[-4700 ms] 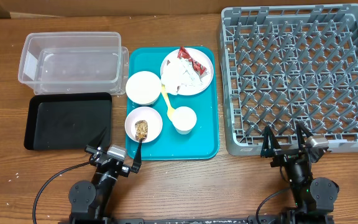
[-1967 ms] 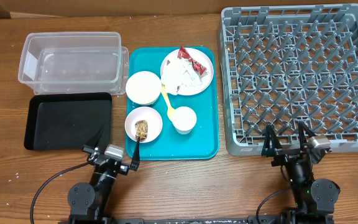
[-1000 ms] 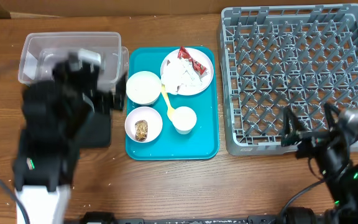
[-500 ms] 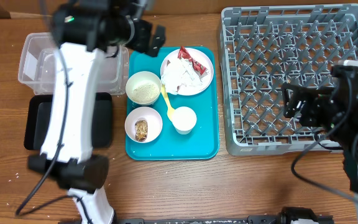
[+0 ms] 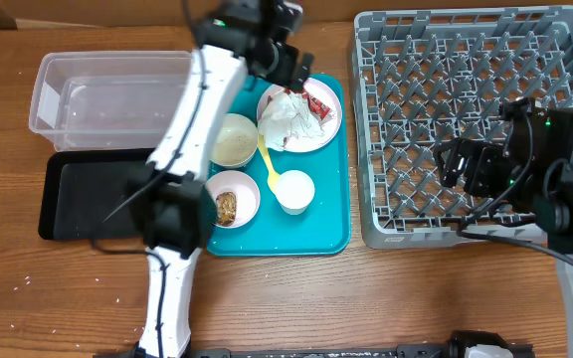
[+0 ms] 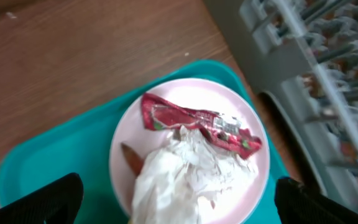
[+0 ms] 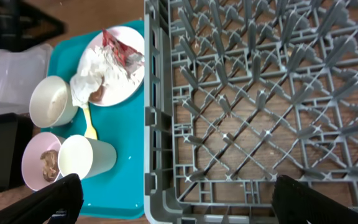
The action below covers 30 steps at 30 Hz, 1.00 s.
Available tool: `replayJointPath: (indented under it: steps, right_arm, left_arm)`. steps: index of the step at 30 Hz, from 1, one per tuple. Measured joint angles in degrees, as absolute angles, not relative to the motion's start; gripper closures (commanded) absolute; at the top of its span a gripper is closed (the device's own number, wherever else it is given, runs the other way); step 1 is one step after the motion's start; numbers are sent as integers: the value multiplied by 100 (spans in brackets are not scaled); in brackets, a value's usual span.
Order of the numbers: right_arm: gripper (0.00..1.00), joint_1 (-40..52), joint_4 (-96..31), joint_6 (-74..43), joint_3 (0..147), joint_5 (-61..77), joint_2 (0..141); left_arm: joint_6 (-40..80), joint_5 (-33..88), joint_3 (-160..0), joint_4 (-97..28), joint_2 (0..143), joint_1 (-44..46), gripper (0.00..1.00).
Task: Sort waste into correct bins and load items into the dishwasher
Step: 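Reach the left gripper to the pink plate and grasp the red wrapper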
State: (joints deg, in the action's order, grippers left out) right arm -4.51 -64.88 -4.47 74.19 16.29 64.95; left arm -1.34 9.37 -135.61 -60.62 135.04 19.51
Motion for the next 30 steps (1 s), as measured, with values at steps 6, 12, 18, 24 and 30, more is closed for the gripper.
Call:
replayJointPath:
  steps: [6,12,18,24,30]
  right_arm:
    - [0,-449,-6560,-447,7419,1629,6532]
    - [0,-449,-6613,-445,7419,1632,6532]
    - [0,-451,-6648,-445,7419,1632,6532]
    - [0,-449,-6670,-445,7419,1629,6532]
    - [0,-449,-6722,-445,7419,1627,6532]
  left_arm:
    - [622,108,-13561,-5826,14136,2375,0]
    - [1131,-189,-13561,-5605,14267,2491,0]
    - [1341,-244,-13583,-5524,14492,2467,0]
    - [1413,-242,-13583,-5551,14796,2467,39]
    - [1461,-242,-13585,-5592,14846,2467,83]
